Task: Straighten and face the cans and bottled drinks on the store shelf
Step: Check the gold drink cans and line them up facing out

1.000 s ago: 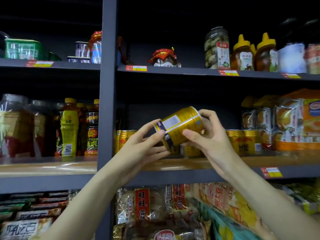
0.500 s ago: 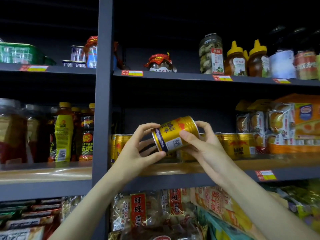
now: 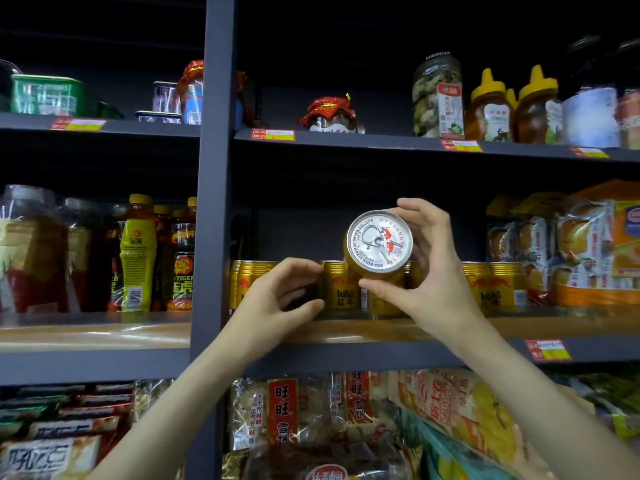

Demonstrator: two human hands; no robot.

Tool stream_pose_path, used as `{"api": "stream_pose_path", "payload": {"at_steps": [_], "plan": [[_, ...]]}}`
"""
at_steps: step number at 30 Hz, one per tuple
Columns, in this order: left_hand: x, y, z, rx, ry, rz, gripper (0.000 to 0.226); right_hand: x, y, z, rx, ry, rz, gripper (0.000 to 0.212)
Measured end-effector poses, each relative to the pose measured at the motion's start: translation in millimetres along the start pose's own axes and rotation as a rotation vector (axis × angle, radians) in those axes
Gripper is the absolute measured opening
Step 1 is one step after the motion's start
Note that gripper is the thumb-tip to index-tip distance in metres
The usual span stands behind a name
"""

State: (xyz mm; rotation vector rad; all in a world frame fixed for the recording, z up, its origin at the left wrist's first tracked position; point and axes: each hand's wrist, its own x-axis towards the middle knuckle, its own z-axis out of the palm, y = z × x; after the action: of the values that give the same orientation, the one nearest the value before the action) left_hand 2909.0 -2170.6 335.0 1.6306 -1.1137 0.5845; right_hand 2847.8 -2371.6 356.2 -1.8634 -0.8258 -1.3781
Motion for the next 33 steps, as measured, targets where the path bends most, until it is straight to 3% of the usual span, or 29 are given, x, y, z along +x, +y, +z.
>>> {"api": "stream_pose_path", "payload": {"at_steps": [2,5,7,12,14,19,24,29,33], "plan": [[2.8,0.4,2.2,0.005,0.001,-0.001,0.04,1.3,-1.6,-1.0,0.109,-0.005,0.047,0.086],[3.9,6.9,8.2,-0.088,-0.003,-0.005,0.053,4.5,-6.3,1.5,0.574,0.073,0.339,0.079],[1.9,14.4,16.9,-0.173,0.019,-0.024,0.065,5.5,-4.2,4.4,0.759,0.113,0.489,0.077],[-7.9,24.9,37.5,-0.329,0.2,-0.099,0.063,9.1,-4.3,12.6,0.598,0.067,0.552,0.068],[-6.0,25.7,33.6,-0.504,0.226,-0.184,0.058,13.6,-2.8,9.4,0.587,0.004,0.563,0.059],[-0.8,40.2,26.9,-0.872,0.125,-0.405,0.048,20.9,-0.2,2.7,0.731,-0.077,0.532,0.041],[0.2,50.3,28.8,-0.927,-0.004,-0.533,0.066,28.0,-8.0,4.9,0.696,-0.089,0.538,0.052],[7.1,43.8,21.6,-0.903,0.108,-0.413,0.049,36.3,-13.8,5.0,0.515,0.028,0.557,0.051],[6.2,39.4,20.5,-0.79,0.155,-0.37,0.061,38.2,-13.2,2.3,0.427,-0.012,0.571,0.046]]}}
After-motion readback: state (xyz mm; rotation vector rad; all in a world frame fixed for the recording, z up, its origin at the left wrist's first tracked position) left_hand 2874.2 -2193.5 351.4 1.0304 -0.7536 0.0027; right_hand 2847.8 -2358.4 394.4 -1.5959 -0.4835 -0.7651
